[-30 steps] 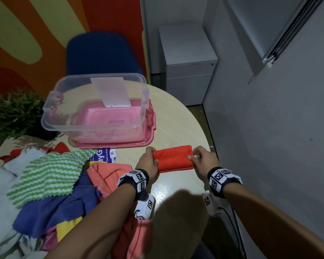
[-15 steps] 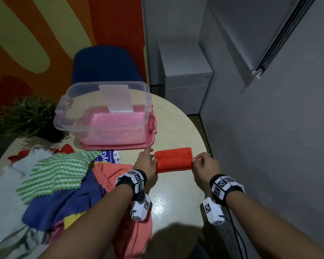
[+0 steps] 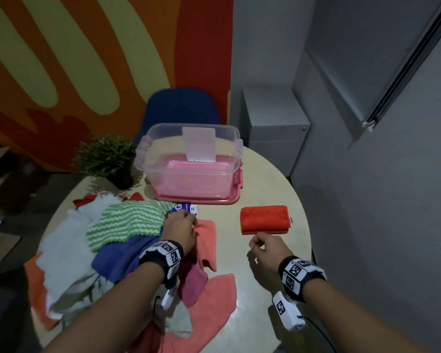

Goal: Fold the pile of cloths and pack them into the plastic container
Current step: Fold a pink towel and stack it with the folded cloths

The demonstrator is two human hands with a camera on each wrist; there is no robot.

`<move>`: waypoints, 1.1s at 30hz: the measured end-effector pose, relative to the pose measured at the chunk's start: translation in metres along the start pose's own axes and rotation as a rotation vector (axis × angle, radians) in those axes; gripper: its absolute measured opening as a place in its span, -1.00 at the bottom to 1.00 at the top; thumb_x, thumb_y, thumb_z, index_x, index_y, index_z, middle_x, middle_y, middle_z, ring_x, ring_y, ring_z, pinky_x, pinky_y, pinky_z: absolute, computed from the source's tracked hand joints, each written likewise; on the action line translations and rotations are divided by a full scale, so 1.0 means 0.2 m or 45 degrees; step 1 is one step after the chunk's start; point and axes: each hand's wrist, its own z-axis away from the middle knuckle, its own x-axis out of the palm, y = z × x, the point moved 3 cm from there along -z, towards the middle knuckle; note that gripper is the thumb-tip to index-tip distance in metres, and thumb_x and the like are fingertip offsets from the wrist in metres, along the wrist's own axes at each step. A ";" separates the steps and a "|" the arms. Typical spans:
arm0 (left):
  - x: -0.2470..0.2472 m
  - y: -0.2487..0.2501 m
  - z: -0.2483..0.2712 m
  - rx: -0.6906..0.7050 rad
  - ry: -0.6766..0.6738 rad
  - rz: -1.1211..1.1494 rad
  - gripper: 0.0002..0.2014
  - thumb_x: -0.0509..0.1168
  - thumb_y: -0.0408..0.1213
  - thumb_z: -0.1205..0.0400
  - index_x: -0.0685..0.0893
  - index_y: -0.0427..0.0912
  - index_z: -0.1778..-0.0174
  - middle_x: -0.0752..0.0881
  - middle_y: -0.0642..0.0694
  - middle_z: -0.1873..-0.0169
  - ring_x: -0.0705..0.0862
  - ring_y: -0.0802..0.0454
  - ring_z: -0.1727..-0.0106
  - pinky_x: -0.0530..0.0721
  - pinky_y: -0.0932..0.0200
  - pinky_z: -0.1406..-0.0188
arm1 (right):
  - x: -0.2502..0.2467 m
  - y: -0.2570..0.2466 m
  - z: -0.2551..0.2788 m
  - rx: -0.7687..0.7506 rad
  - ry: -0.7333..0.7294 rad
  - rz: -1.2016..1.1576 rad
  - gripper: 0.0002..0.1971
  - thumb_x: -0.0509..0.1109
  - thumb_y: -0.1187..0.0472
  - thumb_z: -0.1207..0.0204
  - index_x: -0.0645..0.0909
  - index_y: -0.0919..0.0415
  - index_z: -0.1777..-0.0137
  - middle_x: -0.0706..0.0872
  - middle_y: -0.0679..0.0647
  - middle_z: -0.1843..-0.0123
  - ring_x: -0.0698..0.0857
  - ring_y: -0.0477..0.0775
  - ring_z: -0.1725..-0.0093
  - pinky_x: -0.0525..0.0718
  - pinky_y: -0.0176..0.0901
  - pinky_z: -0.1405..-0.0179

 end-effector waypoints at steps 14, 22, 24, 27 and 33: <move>-0.14 -0.48 0.19 -0.288 -0.095 -0.105 -0.93 0.19 -0.32 -0.67 0.56 -0.18 0.09 0.72 -0.21 0.07 0.69 -0.23 0.04 0.61 -0.02 0.18 | 0.28 -0.33 0.02 -0.255 -0.187 0.257 -0.88 0.30 0.17 -0.59 0.64 -0.05 0.11 0.77 -0.09 0.07 0.70 -0.09 0.15 0.65 -0.22 0.08; -0.11 -0.57 0.27 -0.301 -0.155 -0.139 -0.86 0.16 -0.25 -0.70 0.60 -0.20 0.04 0.72 -0.19 0.05 0.71 -0.21 0.03 0.70 -0.07 0.12 | 0.48 -0.27 0.00 -0.355 -0.431 0.649 -0.77 0.41 0.07 -0.56 0.74 -0.16 -0.18 0.21 -0.03 -0.72 0.38 0.22 -0.58 0.49 0.12 -0.50; -0.12 -0.54 0.28 -0.298 -0.150 -0.142 -0.87 0.14 -0.24 -0.71 0.56 -0.17 0.06 0.70 -0.19 0.04 0.70 -0.21 0.03 0.68 -0.06 0.13 | 0.51 -0.28 0.00 -0.365 -0.469 0.785 -0.67 0.37 0.04 -0.55 0.67 -0.10 -0.31 0.23 -0.07 -0.72 0.39 0.27 -0.57 0.54 0.19 -0.45; -0.12 -0.50 0.28 -0.299 -0.132 -0.113 -0.87 0.15 -0.22 -0.70 0.58 -0.13 -0.04 0.65 -0.16 -0.05 0.66 -0.19 -0.04 0.66 -0.04 0.06 | 0.50 -0.32 -0.01 -0.418 -0.450 0.808 -0.76 0.29 0.07 -0.50 0.63 0.05 -0.13 0.57 -0.01 -0.39 0.60 0.30 -0.31 0.66 0.15 -0.20; -0.14 -0.44 0.33 -0.103 0.050 0.016 -0.81 0.27 -0.25 -0.60 0.65 0.00 -0.11 0.48 -0.05 -0.32 0.47 -0.15 -0.32 0.44 -0.11 -0.27 | 0.44 -0.33 -0.01 -0.356 -0.284 0.592 -0.77 0.29 0.11 -0.53 0.77 0.11 -0.02 0.80 0.08 -0.08 0.75 0.16 -0.06 0.72 -0.03 -0.07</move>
